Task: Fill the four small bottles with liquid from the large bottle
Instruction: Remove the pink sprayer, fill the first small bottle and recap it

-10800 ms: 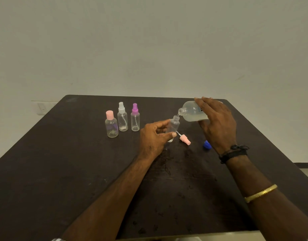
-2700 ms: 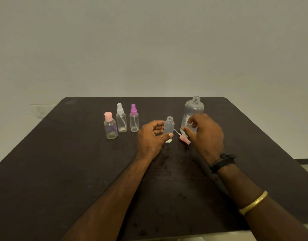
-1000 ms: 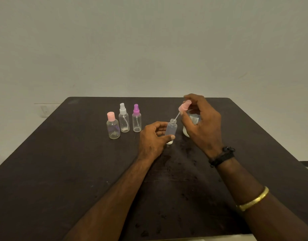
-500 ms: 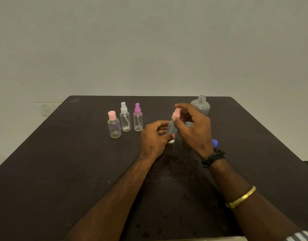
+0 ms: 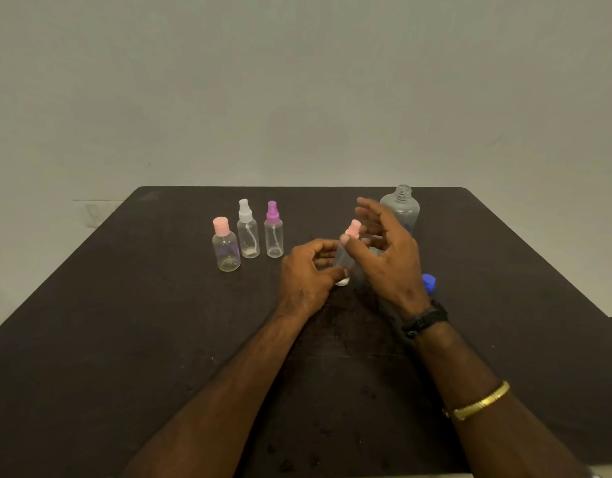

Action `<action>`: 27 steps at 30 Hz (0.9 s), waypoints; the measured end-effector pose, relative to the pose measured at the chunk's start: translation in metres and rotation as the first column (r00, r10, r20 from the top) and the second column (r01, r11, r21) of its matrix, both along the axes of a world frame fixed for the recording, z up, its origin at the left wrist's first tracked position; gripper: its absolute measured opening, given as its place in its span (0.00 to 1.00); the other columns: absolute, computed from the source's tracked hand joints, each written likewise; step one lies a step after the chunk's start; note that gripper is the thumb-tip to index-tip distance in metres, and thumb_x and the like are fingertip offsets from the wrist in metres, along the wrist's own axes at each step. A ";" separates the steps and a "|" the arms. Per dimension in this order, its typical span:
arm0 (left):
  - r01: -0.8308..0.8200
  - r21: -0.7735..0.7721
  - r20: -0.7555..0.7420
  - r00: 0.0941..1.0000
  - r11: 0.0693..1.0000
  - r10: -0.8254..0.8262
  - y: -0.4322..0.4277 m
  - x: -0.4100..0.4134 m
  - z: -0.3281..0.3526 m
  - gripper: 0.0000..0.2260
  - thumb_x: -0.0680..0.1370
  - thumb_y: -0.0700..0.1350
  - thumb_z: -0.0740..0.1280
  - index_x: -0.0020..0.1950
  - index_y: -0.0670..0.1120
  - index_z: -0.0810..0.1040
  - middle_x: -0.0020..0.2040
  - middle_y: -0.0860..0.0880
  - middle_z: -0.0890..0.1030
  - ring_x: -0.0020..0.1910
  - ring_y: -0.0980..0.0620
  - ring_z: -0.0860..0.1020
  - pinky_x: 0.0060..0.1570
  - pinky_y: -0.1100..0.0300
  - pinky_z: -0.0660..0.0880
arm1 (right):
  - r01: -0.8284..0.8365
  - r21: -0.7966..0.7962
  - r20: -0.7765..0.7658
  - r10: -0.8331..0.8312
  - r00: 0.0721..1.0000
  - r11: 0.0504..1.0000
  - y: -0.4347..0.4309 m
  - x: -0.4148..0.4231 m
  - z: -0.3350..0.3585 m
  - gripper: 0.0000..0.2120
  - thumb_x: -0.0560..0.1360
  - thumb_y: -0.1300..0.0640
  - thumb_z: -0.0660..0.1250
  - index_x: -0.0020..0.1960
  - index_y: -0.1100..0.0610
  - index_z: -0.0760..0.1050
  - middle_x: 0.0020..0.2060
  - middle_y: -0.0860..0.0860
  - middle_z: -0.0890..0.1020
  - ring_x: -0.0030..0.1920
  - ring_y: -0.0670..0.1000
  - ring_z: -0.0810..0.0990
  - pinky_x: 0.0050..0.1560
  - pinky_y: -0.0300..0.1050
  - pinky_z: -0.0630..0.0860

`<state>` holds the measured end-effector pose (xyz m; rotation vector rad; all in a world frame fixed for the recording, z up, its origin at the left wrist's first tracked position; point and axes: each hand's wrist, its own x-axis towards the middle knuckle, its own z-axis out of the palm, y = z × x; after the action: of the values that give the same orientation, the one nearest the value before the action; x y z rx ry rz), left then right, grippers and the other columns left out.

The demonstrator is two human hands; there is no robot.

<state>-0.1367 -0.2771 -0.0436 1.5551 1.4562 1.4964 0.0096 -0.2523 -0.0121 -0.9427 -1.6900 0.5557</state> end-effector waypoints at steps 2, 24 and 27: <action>0.007 -0.009 0.018 1.000 1.000 -0.007 0.000 0.000 0.000 0.19 0.68 0.37 0.81 0.58 0.44 0.84 0.48 0.54 0.86 0.47 0.61 0.84 0.49 0.68 0.80 | -0.072 -0.023 -0.021 0.072 0.997 0.997 -0.001 0.001 0.003 0.26 0.78 0.63 0.71 0.74 0.50 0.72 0.63 0.46 0.82 0.62 0.41 0.81 0.61 0.40 0.79; 0.001 -0.016 -0.057 0.998 1.000 -0.002 -0.002 0.000 -0.003 0.21 0.67 0.42 0.82 0.59 0.47 0.84 0.52 0.52 0.86 0.50 0.59 0.84 0.52 0.65 0.81 | 0.049 0.009 0.041 -0.049 0.998 0.999 0.003 0.006 -0.006 0.18 0.71 0.50 0.80 0.58 0.52 0.81 0.43 0.43 0.83 0.45 0.42 0.83 0.44 0.35 0.81; 0.004 -0.020 -0.043 0.999 1.000 -0.004 -0.001 0.000 -0.002 0.21 0.67 0.41 0.82 0.59 0.46 0.84 0.51 0.51 0.87 0.50 0.58 0.85 0.53 0.62 0.82 | 0.018 0.003 0.017 -0.018 1.000 1.000 0.002 0.005 -0.005 0.19 0.74 0.51 0.78 0.63 0.51 0.81 0.50 0.44 0.84 0.50 0.41 0.83 0.49 0.34 0.81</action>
<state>-0.1368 -0.2780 -0.0456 1.5862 1.4864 1.4505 0.0147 -0.2508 -0.0170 -0.9624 -1.6960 0.5348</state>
